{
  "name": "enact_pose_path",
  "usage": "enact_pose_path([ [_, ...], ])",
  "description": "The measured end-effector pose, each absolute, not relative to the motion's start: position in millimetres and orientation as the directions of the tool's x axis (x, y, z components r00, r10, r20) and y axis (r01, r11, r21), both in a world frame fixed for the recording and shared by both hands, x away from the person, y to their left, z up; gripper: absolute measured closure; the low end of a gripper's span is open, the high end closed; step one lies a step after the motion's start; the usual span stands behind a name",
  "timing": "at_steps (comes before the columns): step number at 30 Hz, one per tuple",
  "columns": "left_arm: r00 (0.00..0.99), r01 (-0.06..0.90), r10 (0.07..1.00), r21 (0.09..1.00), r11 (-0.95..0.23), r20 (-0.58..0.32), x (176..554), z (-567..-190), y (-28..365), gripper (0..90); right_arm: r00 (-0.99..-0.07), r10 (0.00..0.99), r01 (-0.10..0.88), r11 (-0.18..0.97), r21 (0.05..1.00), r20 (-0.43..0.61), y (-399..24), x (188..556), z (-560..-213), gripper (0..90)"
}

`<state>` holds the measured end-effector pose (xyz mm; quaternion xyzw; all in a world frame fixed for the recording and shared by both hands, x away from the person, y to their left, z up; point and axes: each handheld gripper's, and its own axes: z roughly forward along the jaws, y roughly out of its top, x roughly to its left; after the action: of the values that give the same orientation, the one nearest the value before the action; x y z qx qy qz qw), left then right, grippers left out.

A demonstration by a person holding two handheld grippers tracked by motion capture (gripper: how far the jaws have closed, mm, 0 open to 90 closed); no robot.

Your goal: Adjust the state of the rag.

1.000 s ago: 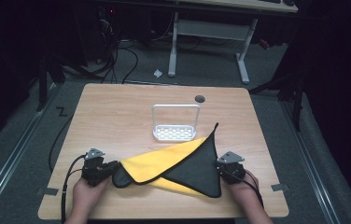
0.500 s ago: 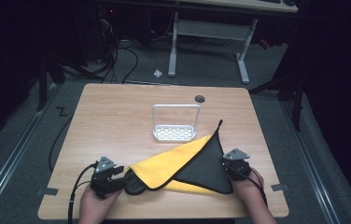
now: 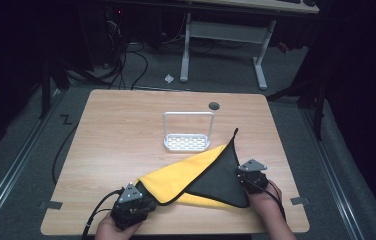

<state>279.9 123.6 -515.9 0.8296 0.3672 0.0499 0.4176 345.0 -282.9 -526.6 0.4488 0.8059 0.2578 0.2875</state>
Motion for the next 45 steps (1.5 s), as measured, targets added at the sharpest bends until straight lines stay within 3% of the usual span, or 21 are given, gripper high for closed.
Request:
enact_pose_path([
  [13, 0.678, 0.647, 0.663, 0.687, -0.332, -0.317, 256, -525, 173, 80.9, -0.434, 0.873, 0.58, 0.459, 0.673, -0.222, -284, 345, -526, 88.3],
  [18, 0.653, 0.66, 0.667, 0.701, -0.271, -0.357, 259, -524, 182, 65.7, -0.435, 0.872, 0.578, 0.463, 0.673, -0.225, -283, 345, -526, 88.2],
  [21, 0.649, 0.65, 0.67, 0.721, -0.24, -0.361, 260, -520, 184, 62.1, -0.435, 0.871, 0.576, 0.463, 0.673, -0.227, -283, 345, -526, 88.2],
  [30, 0.704, 0.577, 0.622, 0.787, -0.217, -0.344, 285, -502, 149, 57.4, -0.435, 0.87, 0.573, 0.467, 0.673, -0.233, -281, 346, -527, 88.1],
  [33, 0.747, 0.552, 0.579, 0.791, -0.265, -0.327, 288, -502, 123, 52.3, -0.433, 0.871, 0.574, 0.465, 0.674, -0.231, -282, 345, -527, 88.1],
  [38, 0.797, 0.514, 0.56, 0.74, -0.434, -0.225, 292, -518, 87, 46.6, -0.434, 0.871, 0.573, 0.464, 0.676, -0.23, -282, 345, -527, 88.1],
  [43, 0.782, 0.534, 0.582, 0.721, -0.442, -0.222, 296, -523, 86, 73.4, -0.436, 0.871, 0.572, 0.463, 0.676, -0.227, -282, 345, -527, 88.1],
  [45, 0.78, 0.527, 0.59, 0.725, -0.443, -0.206, 296, -519, 88, 78.5, -0.437, 0.87, 0.572, 0.464, 0.676, -0.227, -282, 345, -527, 88.1],
])
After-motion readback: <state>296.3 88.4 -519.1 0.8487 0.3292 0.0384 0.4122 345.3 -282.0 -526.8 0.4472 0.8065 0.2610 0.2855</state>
